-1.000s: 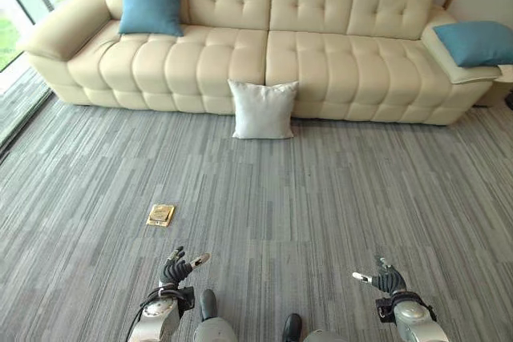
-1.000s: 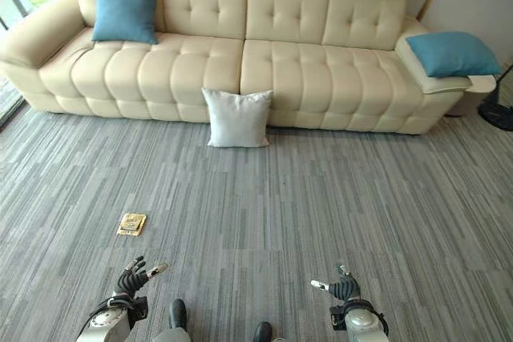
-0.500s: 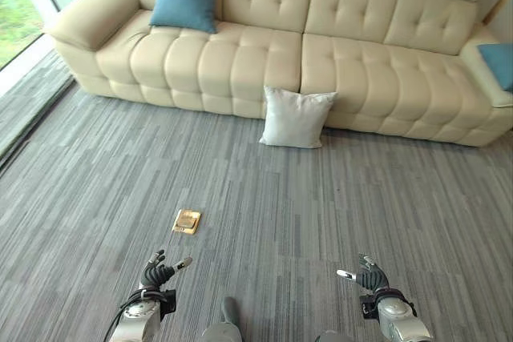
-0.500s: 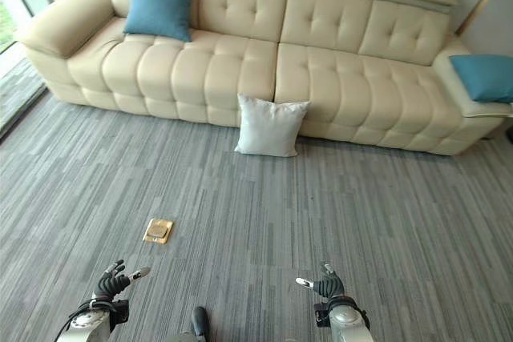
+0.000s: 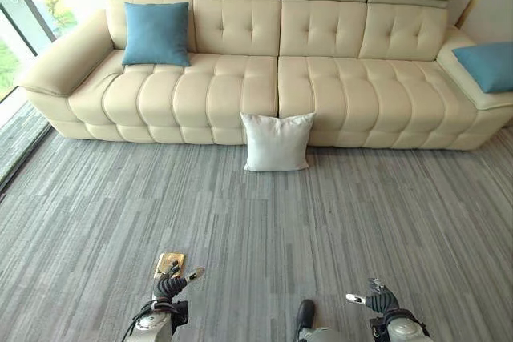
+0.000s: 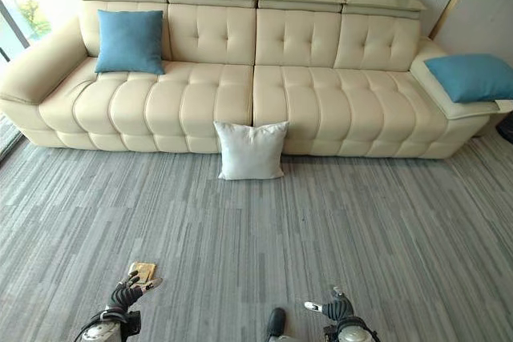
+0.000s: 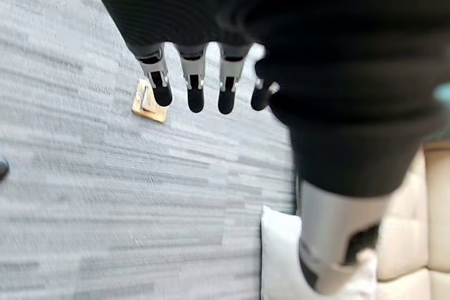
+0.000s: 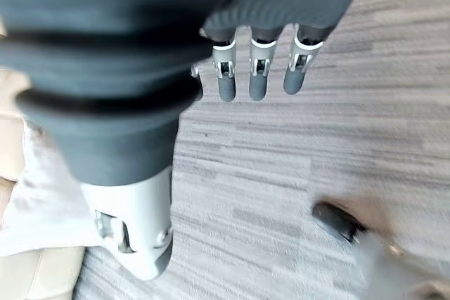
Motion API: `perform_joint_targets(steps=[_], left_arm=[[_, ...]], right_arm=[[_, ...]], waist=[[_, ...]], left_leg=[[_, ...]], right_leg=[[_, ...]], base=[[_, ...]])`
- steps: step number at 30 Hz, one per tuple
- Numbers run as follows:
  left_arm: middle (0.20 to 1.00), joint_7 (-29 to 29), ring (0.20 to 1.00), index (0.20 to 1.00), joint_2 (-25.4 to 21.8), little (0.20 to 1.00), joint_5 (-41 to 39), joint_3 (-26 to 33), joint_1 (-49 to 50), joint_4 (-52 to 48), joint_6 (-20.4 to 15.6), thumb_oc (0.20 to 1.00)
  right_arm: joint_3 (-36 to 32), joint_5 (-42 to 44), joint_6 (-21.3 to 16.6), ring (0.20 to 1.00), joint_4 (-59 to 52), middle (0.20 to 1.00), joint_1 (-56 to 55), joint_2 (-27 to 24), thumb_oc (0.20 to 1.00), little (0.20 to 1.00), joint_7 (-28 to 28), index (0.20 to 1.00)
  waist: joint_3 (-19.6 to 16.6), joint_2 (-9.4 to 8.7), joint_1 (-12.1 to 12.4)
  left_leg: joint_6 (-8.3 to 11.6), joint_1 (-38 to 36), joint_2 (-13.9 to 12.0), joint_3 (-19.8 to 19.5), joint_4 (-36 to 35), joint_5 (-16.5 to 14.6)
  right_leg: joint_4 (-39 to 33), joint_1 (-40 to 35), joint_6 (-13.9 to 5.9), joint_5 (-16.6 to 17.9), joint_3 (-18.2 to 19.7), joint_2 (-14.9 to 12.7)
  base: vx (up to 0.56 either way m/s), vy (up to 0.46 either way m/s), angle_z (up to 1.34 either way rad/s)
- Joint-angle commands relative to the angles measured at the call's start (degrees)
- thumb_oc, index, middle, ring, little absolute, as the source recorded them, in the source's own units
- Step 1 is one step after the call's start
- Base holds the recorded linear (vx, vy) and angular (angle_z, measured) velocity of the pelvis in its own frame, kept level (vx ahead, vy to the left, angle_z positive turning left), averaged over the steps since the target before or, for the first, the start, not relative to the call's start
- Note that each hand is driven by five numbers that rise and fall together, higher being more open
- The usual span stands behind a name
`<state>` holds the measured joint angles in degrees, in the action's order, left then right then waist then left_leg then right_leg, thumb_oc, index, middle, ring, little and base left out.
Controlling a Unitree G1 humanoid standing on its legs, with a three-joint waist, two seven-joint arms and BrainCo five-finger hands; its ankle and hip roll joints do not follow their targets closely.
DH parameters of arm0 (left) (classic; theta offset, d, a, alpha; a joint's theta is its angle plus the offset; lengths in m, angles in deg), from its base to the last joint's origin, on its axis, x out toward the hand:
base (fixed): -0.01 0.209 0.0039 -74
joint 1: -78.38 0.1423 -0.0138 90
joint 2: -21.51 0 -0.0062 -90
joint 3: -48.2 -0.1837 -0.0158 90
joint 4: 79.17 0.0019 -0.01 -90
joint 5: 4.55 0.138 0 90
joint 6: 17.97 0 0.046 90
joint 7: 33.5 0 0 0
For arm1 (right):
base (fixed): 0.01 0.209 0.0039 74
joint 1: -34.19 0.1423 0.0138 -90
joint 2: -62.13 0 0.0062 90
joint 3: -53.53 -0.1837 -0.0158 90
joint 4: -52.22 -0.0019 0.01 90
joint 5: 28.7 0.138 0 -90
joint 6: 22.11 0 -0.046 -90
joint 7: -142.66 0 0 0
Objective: Pick up all the scattered cushions and arrange them neatly on the sofa.
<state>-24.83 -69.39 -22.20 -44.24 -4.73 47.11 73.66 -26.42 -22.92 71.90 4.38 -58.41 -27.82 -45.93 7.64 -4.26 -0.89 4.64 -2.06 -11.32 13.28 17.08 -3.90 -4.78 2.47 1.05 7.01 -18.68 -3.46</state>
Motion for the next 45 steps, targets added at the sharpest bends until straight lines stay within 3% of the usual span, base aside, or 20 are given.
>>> perform_joint_targets(steps=[1,3,7,12,15,17,21,26,28,29,34,38,39,45], left_arm=[[1.0,-0.14,1.0,1.0,-1.38,1.0,-2.44,-0.79,-3.15,-3.26,-2.38,1.0],[1.0,-0.1,1.0,1.0,-1.24,1.0,-2.71,-0.87,-3.15,-3.29,-2.27,1.0],[1.0,-0.23,1.0,1.0,-1.31,1.0,-2.17,-0.47,-1.99,-3.57,-1.64,1.0],[1.0,0.38,1.0,1.0,-1.26,1.0,-1.72,-0.58,-1.42,-2.83,-1.33,1.0],[1.0,0.74,1.0,1.0,-1.66,1.0,-1.42,-0.57,-2.03,-1.68,-1.58,1.0],[1.0,0.42,1.0,1.0,-1.64,1.0,-1.0,-0.26,-0.96,-1.37,-1.61,1.0],[1.0,-0.06,1.0,1.0,-2.47,1.0,-0.16,-0.47,-0.73,-0.17,-1.55,1.0],[1.0,-0.42,1.0,1.0,-3.72,1.0,0.78,-1.07,-0.84,-0.11,-1.1,1.0],[1.0,-0.52,1.0,1.0,-3.93,1.0,0.96,-1.22,-0.93,0.22,-1.06,1.0],[1.0,-0.74,1.0,1.0,-3.97,1.0,0.99,-1.1,-0.86,-0.35,-1.18,1.0],[1.0,-0.96,1.0,1.0,-3.69,1.0,1.0,-1.02,-0.89,-1.23,-1.15,1.0],[1.0,-0.69,1.0,1.0,-3.49,1.0,1.32,-0.95,-1.34,-1.38,-1.13,1.0],[1.0,-0.76,1.0,1.0,-3.48,1.0,1.79,-0.86,-2.01,-1.74,-1.62,1.0],[1.0,-0.42,1.0,1.0,-2.23,1.0,0.56,-1.2,-2.3,-1.28,-1.92,1.0]], right_arm=[[-1.32,1.59,-1.77,1.0,-2.95,1.0,2.46,-3.66,1.0,1.0,-0.45,1.0],[-1.29,1.68,-1.7,1.0,-2.45,1.0,2.66,-3.79,1.0,1.0,-0.35,1.0],[-1.49,1.57,-1.61,1.0,-1.94,1.0,2.56,-4.21,1.0,1.0,-0.2,1.0],[-0.93,1.15,-1.72,1.0,-1.76,1.0,2.94,-4.34,1.0,1.0,-0.56,1.0],[-0.6,1.17,-1.49,1.0,-1.02,1.0,3.05,-4.13,1.0,1.0,-1.04,1.0],[-0.35,0.25,-1.54,1.0,-0.75,1.0,2.56,-3.63,1.0,1.0,-0.48,1.0],[0.32,-0.41,-1.4,1.0,-0.11,1.0,2.58,-2.48,1.0,1.0,0.29,1.0],[0.93,-1.4,-0.99,1.0,-0.29,1.0,2.83,-1.75,1.0,1.0,1.01,1.0],[0.96,-1.38,-1.01,1.0,-0.34,1.0,2.47,-1.4,1.0,1.0,1.07,1.0],[0.77,-1.39,-0.94,1.0,-0.24,1.0,2.3,-1.08,1.0,1.0,1.11,1.0],[0.2,-1.39,-0.77,1.0,-0.66,1.0,2.59,-1.78,1.0,1.0,0.85,1.0],[-0.21,-1.47,-0.45,1.0,-0.61,1.0,2.43,-1.63,1.0,1.0,0.6,1.0],[-0.46,-1.85,-0.24,1.0,-0.52,1.0,1.9,-1.44,1.0,1.0,0.5,1.0],[-0.62,-0.3,-1.2,1.0,1.32,1.0,1.67,-1.41,1.0,1.0,0.18,1.0]], waist=[[4.25,0.2,-0.13],[4.7,-0.36,0.39],[4.68,-1.02,1.64],[4.37,0.72,3.45],[4.3,1.16,4.29],[2.72,1.56,4.34],[1.3,-0.28,4.57],[2.73,0.1,3.3],[2.84,0.47,3.04],[3.22,1.1,2.52],[4.39,2.34,1.26],[5.27,2.16,0.4],[5.54,1.64,-0.59],[3.24,1.19,-1.49]], left_leg=[[1.96,1.25,0.59,-3.98,4.75,5.03],[1.38,4.55,1.25,-4.71,5.97,4.53],[-0.18,7.22,2.87,-3.39,-1.39,1.49],[1.23,11.37,4.09,-6.26,-15.94,10.21],[1.22,13.68,4.72,-4.34,-18.59,11.85],[0.41,11.34,5.16,-4.12,-20.32,12.32],[-1.97,9.66,6.94,-2.8,-17.36,8.55],[-5.29,4.94,8.79,-1.22,-17.92,4.63],[-5.73,3.88,8.81,-0.82,-18.41,4.09],[-5.96,1.53,8.99,-0.13,-19.3,3.08],[-5.51,-2.45,9.21,-0.34,-20.7,1.53],[-4.86,-4.36,9.32,-1.05,-21.02,0.73],[-4.13,-5.94,9.55,-1.82,-20.93,-0.63],[-2.86,-8.2,8.4,-3.31,-18.73,-3.71]], right_leg=[[2.47,-4.01,-4.35,-8.5,0.06,-2.09],[2.08,-5.32,-4.03,-9.33,0.12,-2.0],[1.24,-7.72,-4.77,-10.85,0.62,-2.07],[0.42,-10.95,-4.96,-13.43,1.81,0.28],[0.24,-13.09,-4.9,-14.83,2.63,1.04],[0.83,-14.28,-5.54,-15.83,3.86,1.08],[5.61,-13.78,-7.46,-16.41,5.66,-1.99],[25.51,-4.33,-11.28,-11.2,7.26,-5.1],[28.36,-2.38,-11.38,-9.64,7.04,-5.54],[28.5,0.34,-10.32,-8.27,5.08,-6.7],[17.84,3.44,-9.26,-8.52,3.04,-6.36],[10.71,5.44,-10.05,-5.94,3.08,-5.85],[5.15,5.9,-11.03,-4.2,3.0,-5.48],[5.04,3.1,-9.11,-4.28,3.78,-4.22]], base=[[0.16,-0.122,-0.31],[0.22,-0.114,-0.12],[0.23,0.003,-0.09],[0.25,0.066,-0.04],[0.26,0.107,0.0],[0.42,0.275,-0.28],[0.29,0.246,-0.43],[0.1,0.19,-0.11],[0.13,0.128,0.0],[0.23,0.142,-0.03],[0.21,0.009,-0.24],[0.18,-0.075,-0.06],[0.24,-0.113,0.14],[0.33,-0.161,0.34]])
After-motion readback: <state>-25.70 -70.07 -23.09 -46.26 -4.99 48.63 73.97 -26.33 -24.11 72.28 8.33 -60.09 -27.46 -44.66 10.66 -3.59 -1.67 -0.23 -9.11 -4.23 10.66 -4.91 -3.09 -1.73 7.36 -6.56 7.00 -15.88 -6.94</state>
